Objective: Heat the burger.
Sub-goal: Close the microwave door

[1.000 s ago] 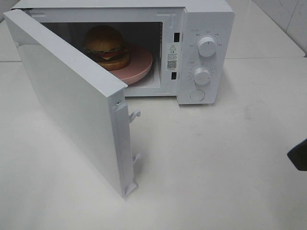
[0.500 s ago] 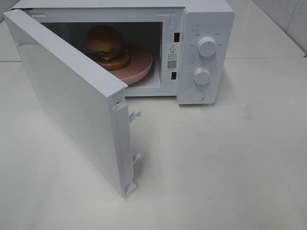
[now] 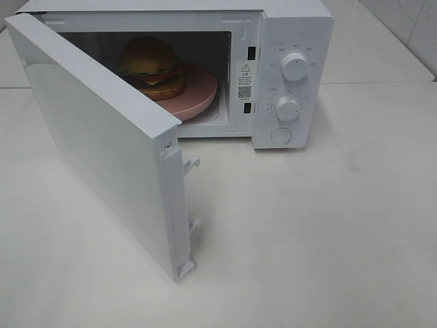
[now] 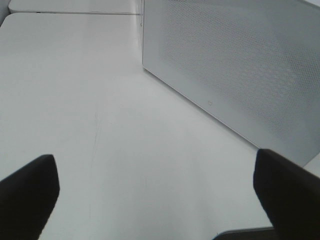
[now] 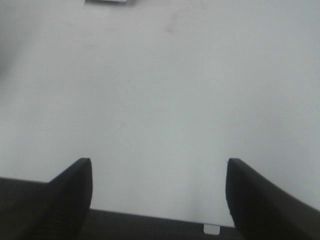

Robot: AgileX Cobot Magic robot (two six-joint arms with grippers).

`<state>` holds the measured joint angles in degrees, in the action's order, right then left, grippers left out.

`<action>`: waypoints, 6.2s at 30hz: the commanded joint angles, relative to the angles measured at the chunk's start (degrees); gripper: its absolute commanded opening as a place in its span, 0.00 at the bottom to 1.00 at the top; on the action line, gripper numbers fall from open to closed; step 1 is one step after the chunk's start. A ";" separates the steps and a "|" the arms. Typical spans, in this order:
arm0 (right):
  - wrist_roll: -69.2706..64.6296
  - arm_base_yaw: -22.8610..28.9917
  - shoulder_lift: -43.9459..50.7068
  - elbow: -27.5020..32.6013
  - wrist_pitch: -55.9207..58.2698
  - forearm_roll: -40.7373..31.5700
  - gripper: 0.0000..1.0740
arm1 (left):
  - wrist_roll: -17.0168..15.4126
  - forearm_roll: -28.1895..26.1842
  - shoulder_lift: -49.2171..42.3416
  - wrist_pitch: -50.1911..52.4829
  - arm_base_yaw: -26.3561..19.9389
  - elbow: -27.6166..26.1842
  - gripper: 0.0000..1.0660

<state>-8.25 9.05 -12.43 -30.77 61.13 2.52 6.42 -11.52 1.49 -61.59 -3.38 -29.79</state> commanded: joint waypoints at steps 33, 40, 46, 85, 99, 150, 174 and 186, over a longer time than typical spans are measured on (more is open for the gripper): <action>1.32 -4.76 14.21 2.23 -4.13 0.11 0.68 | 0.17 -0.23 0.06 0.11 -0.29 0.23 0.92; 1.32 -4.76 14.21 2.23 -4.13 0.11 0.68 | 0.17 -0.23 0.06 0.11 -0.29 0.23 0.92; 1.32 -4.76 14.21 2.23 -4.13 0.11 0.68 | 0.17 -0.23 0.06 0.11 -0.29 0.23 0.92; 1.32 -4.76 14.21 2.23 -4.13 0.11 0.68 | 0.34 0.57 20.28 24.01 -0.29 0.80 0.00; 1.32 -4.76 14.21 2.23 -4.13 0.11 0.68 | 0.34 -1.15 28.71 53.46 -0.29 14.44 0.00; 1.32 -4.76 14.21 2.23 -4.13 0.11 0.68 | -20.45 32.89 79.58 113.45 8.37 15.07 0.00; 1.32 -4.76 14.21 2.23 -4.13 0.11 0.68 | -15.47 12.78 91.10 113.90 27.56 3.72 0.00; 1.32 -4.76 14.21 2.23 -4.13 0.11 0.68 | -12.03 5.04 96.49 111.61 34.09 -4.30 0.00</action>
<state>-7.56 4.58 0.29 -28.76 57.75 2.58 -6.07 -5.21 97.57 49.90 29.91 -32.72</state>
